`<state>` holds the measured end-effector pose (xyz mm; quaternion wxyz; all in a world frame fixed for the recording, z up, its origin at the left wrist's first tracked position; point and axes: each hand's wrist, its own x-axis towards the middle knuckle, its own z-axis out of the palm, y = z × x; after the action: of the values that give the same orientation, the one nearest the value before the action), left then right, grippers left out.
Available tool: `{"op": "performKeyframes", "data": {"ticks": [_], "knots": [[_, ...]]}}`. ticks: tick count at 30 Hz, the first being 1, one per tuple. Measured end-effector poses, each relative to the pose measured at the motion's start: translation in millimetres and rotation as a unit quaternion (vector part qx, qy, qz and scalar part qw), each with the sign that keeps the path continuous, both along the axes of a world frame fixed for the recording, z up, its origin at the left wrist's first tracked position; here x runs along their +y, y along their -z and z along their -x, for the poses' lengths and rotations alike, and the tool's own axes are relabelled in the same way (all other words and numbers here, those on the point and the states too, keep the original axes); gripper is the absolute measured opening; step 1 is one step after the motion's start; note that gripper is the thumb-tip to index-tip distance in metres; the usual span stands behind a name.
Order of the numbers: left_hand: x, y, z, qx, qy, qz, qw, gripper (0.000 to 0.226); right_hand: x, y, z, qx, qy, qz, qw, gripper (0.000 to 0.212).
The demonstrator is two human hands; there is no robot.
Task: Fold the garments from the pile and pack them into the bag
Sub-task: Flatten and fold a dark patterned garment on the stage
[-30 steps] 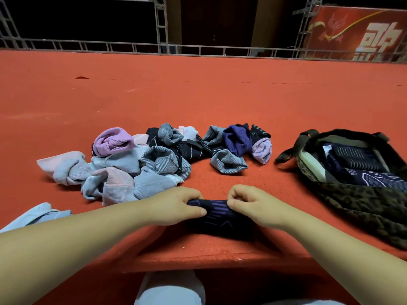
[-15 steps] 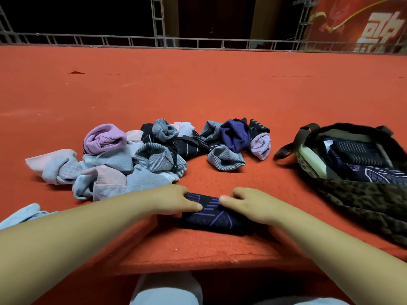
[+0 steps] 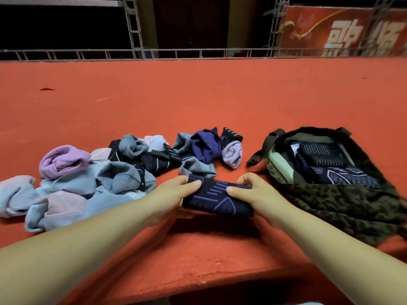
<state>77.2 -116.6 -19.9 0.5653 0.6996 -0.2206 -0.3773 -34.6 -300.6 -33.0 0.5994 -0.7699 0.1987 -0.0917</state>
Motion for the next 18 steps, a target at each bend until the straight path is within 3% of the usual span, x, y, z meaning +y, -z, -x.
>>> {"op": "performKeyframes", "data": {"ticks": [3, 6, 18], "knots": [[-35.6, -7.6, 10.0, -0.013, -0.006, 0.03, 0.999, 0.028, -23.3, -15.6, 13.4, -0.054, 0.086, -0.052, 0.993, 0.053], [-75.1, -16.8, 19.9, -0.001, -0.001, 0.058, 0.998, 0.024, -48.4, -31.8, 36.5, -0.111, 0.123, -0.091, 0.982, 0.049], [-250.9, -47.5, 53.9, -0.015, 0.036, 0.104, 0.994, 0.024, -191.8, -61.3, 94.8, -0.188, 0.334, 0.036, 0.923, 0.032]]}}
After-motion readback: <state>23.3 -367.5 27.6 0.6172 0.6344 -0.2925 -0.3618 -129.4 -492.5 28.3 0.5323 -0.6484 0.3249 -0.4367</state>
